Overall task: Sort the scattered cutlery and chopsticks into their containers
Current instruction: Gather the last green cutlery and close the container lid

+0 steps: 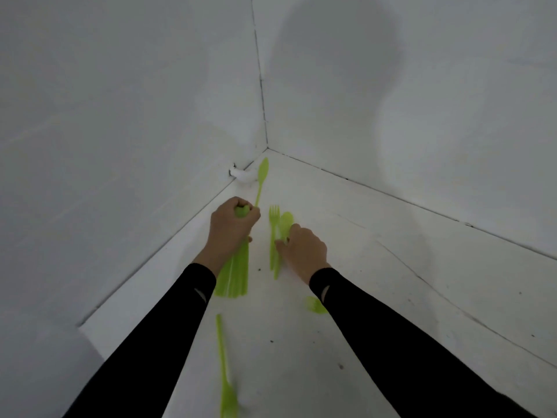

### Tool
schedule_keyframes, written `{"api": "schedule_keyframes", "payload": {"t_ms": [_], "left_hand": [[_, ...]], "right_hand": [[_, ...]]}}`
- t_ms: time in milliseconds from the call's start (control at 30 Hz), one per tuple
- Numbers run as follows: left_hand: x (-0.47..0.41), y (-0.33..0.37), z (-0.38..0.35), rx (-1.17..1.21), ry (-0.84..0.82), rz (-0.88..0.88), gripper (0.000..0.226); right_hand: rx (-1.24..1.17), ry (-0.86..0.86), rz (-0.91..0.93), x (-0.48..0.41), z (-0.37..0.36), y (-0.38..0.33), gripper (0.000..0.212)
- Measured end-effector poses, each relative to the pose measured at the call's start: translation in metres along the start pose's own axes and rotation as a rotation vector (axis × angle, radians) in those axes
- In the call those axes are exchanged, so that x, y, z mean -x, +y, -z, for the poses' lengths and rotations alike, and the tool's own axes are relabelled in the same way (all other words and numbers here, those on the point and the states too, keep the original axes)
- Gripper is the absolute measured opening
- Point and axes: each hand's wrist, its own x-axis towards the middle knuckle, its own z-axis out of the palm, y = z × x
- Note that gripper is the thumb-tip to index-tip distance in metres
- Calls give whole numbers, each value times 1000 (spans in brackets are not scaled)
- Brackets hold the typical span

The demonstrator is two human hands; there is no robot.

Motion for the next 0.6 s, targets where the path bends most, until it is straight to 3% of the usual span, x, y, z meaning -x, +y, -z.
{"api": "schedule_keyframes", "payload": {"t_ms": [133,200,333,400,467,600], "left_hand": [[34,0,5,73,20,21,15],[53,-1,4,99,2,33,15],[95,5,-11,128,-76,42,13],[114,15,-26,139,-135,23,13],[137,32,-45,150,-203,-14,12],[184,70,-83,251,-349,-42,17]], "right_hand": [[-53,51,-27,9,0,5,25],[-232,63,-107,17,6,13,19],[-1201,-80,-235,45,41,25,19],[-1494,-177,-215,68,63,30,14],[-1530,-172,-146,93,86,43,13],[-1422,28,-107,143,130,87,14]]}}
